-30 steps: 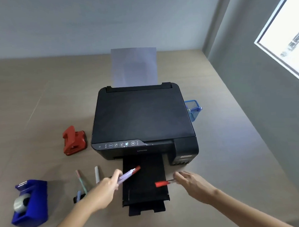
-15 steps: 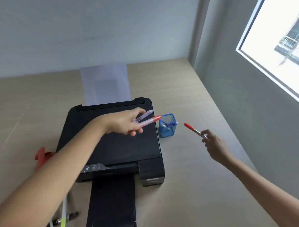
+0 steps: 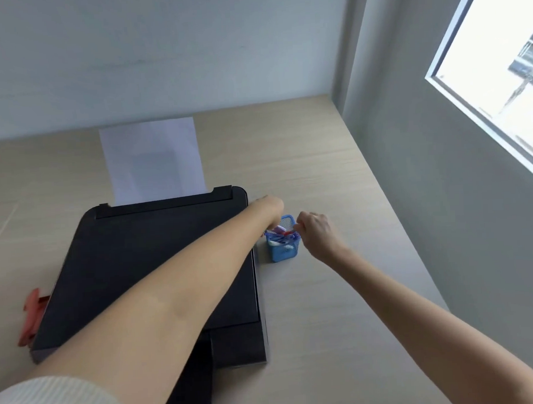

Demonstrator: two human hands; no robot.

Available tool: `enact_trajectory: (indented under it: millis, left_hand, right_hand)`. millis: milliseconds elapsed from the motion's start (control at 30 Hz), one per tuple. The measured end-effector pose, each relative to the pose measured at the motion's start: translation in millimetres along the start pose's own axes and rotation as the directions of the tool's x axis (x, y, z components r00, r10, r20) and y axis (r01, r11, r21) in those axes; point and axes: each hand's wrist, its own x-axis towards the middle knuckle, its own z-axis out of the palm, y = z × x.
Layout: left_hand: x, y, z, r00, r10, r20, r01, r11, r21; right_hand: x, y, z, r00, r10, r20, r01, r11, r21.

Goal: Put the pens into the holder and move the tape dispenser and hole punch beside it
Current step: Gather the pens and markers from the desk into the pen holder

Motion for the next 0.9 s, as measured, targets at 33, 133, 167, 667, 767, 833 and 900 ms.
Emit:
enact_trajectory:
  millis: [33, 133, 167, 667, 767, 833, 900]
  left_hand:
    - [4, 1, 2, 0.999, 0.019, -0.034, -0.017, 0.999, 0.046]
    - [17, 2, 12, 0.993, 0.065, -0.1, -0.049, 0.986, 0.157]
    - [20, 1, 16, 0.99, 0.076, -0.117, -0.055, 0.983, 0.174]
    - [-159, -161, -16, 0.765, 0.208, -0.609, -0.499, 0.789, -0.357]
    - [-212, -244, 24, 0.824, 0.026, -0.566, -0.373, 0.776, -0.508]
    - [-241, -300, 65, 0.861, -0.127, -0.492, -0.236, 0.757, -0.609]
    - [-263, -347, 112, 0.883, -0.264, -0.388, -0.077, 0.735, -0.674]
  right_hand:
    - [2, 0, 4, 1.0, -0.009, 0.005, 0.009, 1.0, -0.011]
    - [1, 3, 15, 0.998, -0.013, 0.063, 0.017, 0.998, -0.055]
    - [0, 5, 18, 0.997, -0.009, 0.071, 0.013, 0.998, -0.055]
    - [-12, -130, -41, 0.944, -0.126, -0.304, 0.187, 0.965, 0.181]
    - [-31, -197, -19, 0.933, -0.235, -0.271, 0.301, 0.924, 0.234]
    - [-48, -243, 5, 0.902, -0.346, -0.257, 0.406, 0.884, 0.234]
    - [-66, -285, 32, 0.871, -0.445, -0.209, 0.488, 0.834, 0.256]
